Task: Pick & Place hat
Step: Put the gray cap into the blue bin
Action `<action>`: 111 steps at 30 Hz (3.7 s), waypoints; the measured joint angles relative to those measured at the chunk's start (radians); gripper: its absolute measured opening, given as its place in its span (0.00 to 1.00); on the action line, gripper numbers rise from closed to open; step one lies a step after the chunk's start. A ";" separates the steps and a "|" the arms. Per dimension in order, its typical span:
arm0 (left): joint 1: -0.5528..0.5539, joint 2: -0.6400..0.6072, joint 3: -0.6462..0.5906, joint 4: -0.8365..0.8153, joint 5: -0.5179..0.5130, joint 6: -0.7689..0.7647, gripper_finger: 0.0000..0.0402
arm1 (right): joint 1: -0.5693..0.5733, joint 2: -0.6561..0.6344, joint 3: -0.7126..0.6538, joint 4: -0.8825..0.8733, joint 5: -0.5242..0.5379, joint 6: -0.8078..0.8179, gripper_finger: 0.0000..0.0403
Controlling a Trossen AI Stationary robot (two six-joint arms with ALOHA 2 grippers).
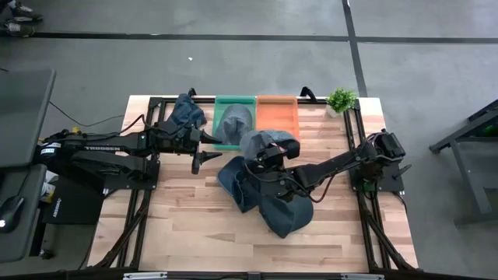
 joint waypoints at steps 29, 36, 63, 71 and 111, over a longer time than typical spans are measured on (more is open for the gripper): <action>0.000 0.000 0.000 0.017 -0.005 0.000 0.53 | -0.007 0.000 -0.001 -0.002 -0.020 0.000 0.00; 0.001 0.002 0.029 -0.003 -0.021 0.081 0.53 | -0.016 0.000 -0.001 -0.004 -0.046 0.000 0.00; 0.348 0.223 0.362 -0.324 0.467 0.348 0.53 | -0.014 0.000 -0.002 -0.004 -0.162 -0.051 0.00; 0.348 0.300 0.362 -0.332 0.552 0.144 0.53 | -0.014 -0.004 -0.002 -0.003 -0.202 -0.083 0.00; 0.335 0.453 0.488 -0.240 0.802 0.421 0.70 | -0.019 -0.053 -0.001 0.007 -0.450 -0.132 0.00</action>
